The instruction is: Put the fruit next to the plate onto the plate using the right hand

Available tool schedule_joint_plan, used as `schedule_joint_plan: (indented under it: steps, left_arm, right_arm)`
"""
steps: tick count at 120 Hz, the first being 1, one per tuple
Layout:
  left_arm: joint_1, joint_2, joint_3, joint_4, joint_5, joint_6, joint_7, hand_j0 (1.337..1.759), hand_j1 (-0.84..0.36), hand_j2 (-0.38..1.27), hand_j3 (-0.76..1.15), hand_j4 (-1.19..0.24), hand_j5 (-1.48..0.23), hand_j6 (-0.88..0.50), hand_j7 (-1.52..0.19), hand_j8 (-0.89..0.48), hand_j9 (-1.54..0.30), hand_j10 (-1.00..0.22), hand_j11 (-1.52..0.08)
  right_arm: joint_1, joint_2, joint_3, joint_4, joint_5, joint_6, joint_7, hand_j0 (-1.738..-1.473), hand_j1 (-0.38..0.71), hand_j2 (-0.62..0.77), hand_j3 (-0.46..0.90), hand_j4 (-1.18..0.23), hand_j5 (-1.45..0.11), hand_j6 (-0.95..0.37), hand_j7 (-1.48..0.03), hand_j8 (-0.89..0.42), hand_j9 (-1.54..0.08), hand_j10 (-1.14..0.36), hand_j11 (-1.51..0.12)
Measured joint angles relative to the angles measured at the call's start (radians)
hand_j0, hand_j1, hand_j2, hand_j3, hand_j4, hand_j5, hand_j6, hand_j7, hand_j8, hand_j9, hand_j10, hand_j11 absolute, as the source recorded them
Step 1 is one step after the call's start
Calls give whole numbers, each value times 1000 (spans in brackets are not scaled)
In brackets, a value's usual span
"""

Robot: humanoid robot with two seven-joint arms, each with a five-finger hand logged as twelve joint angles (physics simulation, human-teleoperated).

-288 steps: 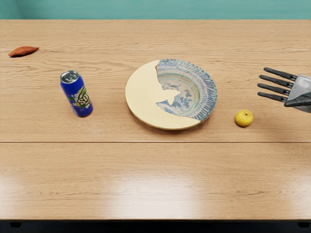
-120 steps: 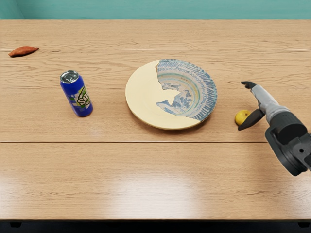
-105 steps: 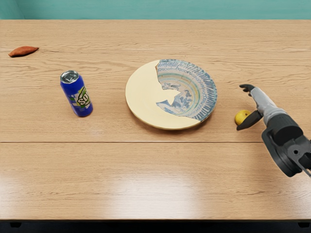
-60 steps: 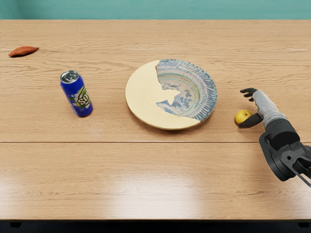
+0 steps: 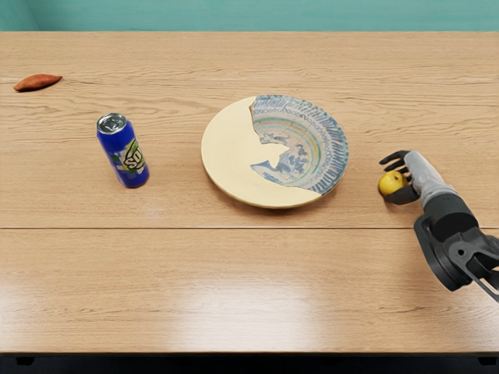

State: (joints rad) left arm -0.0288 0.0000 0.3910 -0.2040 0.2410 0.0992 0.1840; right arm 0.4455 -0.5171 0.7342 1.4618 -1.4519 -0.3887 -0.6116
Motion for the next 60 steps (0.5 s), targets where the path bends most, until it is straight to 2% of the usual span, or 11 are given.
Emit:
schedule_joint_plan:
  steps: [26,60]
  left_arm:
    - [1,0,0,0,0,0,0,1658,349,0,0,0,0,0,0,0,0,0,0]
    - [1,0,0,0,0,0,0,1658,349,0,0,0,0,0,0,0,0,0,0]
  right_arm:
    - [41,-11,-8,1,34,5,1,-1657,241,191,0,-579,-760,-525,-756,-426,-765,-572,-764]
    - [152,-63,5,0,209,98,0,-1658,238,356,0,-628,-838,-607,-826,-498,-841,-635,-843]
